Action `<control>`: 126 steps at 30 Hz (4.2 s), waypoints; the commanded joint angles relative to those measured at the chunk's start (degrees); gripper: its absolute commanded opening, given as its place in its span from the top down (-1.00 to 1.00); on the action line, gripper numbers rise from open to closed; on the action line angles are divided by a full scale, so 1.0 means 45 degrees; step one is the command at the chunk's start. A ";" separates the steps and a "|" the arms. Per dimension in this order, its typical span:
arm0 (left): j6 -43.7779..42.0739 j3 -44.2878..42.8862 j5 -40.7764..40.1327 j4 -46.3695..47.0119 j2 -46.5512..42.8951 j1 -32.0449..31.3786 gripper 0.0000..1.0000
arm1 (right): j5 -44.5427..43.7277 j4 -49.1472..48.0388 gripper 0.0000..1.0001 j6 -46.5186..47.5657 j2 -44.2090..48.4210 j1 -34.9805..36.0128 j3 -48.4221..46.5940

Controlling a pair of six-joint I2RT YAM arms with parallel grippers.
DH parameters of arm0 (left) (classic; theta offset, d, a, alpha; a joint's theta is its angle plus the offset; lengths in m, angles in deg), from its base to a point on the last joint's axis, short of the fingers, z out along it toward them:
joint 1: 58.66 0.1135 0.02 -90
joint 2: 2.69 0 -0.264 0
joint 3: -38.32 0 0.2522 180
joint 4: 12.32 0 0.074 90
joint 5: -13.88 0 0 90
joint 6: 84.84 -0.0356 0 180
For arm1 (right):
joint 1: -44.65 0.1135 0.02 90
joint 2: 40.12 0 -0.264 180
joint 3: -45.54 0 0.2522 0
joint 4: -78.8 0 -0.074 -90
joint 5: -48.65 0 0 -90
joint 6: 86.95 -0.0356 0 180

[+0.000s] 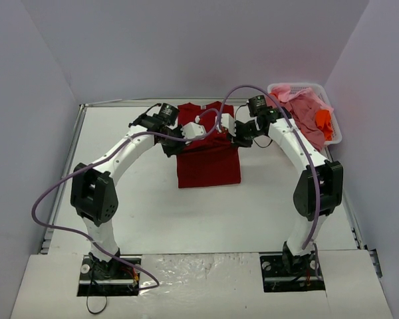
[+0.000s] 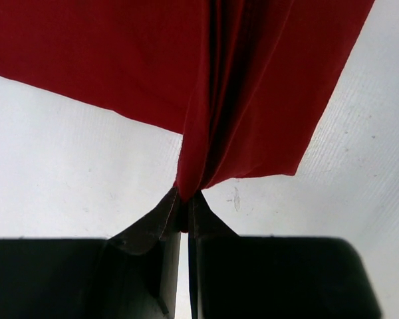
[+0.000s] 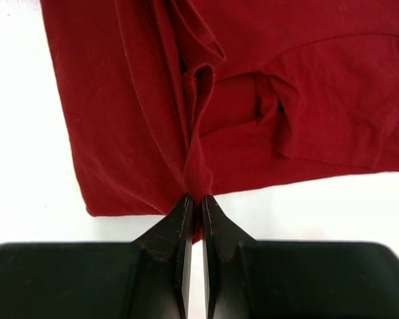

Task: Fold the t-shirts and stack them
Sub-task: Fold the folded rectangular tshirt in 1/3 of the way, then grab one side of the 2/3 rectangular tshirt with both arms

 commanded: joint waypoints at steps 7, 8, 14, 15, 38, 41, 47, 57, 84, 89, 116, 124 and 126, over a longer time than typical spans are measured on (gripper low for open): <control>-0.0798 -0.0945 -0.0017 0.0266 0.0526 0.0106 0.95 | -0.0320 0.0008 1.00 -0.0416 -0.0979 -0.0212 -0.0990; -0.0818 -0.0984 -0.0036 0.0324 0.0584 0.0125 0.95 | -0.0320 -0.0012 1.00 -0.0397 -0.1057 -0.0231 -0.1029; -0.0837 -0.1257 -0.0075 0.0461 0.1033 0.0262 0.95 | -0.0359 -0.0129 1.00 -0.0358 -0.1622 -0.0368 -0.1263; -0.0857 -0.1297 -0.0075 0.0481 0.1092 0.0262 0.95 | -0.0359 -0.0149 1.00 -0.0377 -0.1682 -0.0388 -0.1380; -0.1209 -0.2508 -0.0153 0.0481 0.2576 0.0672 0.95 | -0.0457 -0.0227 1.00 -0.0397 -0.3732 -0.0622 -0.2884; -0.1248 -0.2722 -0.0153 0.0442 0.2791 0.0672 0.95 | -0.0457 -0.0227 1.00 -0.0416 -0.3928 -0.0681 -0.3080; -0.1248 -0.3035 -0.0134 0.0422 0.3182 0.0672 0.95 | -0.0476 -0.0208 1.00 -0.0397 -0.4124 -0.0798 -0.3295; -0.1150 -0.3290 -0.0329 0.0715 0.3554 0.0692 0.92 | -0.0613 -0.0266 0.88 -0.0533 -0.4494 -0.0876 -0.3568; -0.0311 0.2008 -0.1520 0.2997 -0.0812 0.0439 -0.05 | -0.0203 -0.0676 0.13 -0.1958 -0.0904 -0.0837 -0.0507; 0.0079 0.5359 -0.2263 0.4485 -0.2987 -0.0633 -0.11 | -0.0574 -0.0949 0.13 -0.3305 0.1086 -0.0857 0.2341; 0.0881 0.9290 -0.4275 0.9232 -0.2423 -0.2960 -0.12 | -0.0027 -0.1770 0.10 -0.4420 0.3904 -0.2009 0.6959; 0.0744 0.8937 -0.4567 0.8957 -0.1798 -0.2922 -0.12 | 0.0129 -0.1789 0.10 -0.4225 0.3825 -0.2048 0.7153; 0.0803 0.8860 -0.4918 0.8977 -0.1701 -0.2921 -0.12 | 0.0149 -0.1809 0.10 -0.4186 0.3806 -0.2048 0.7232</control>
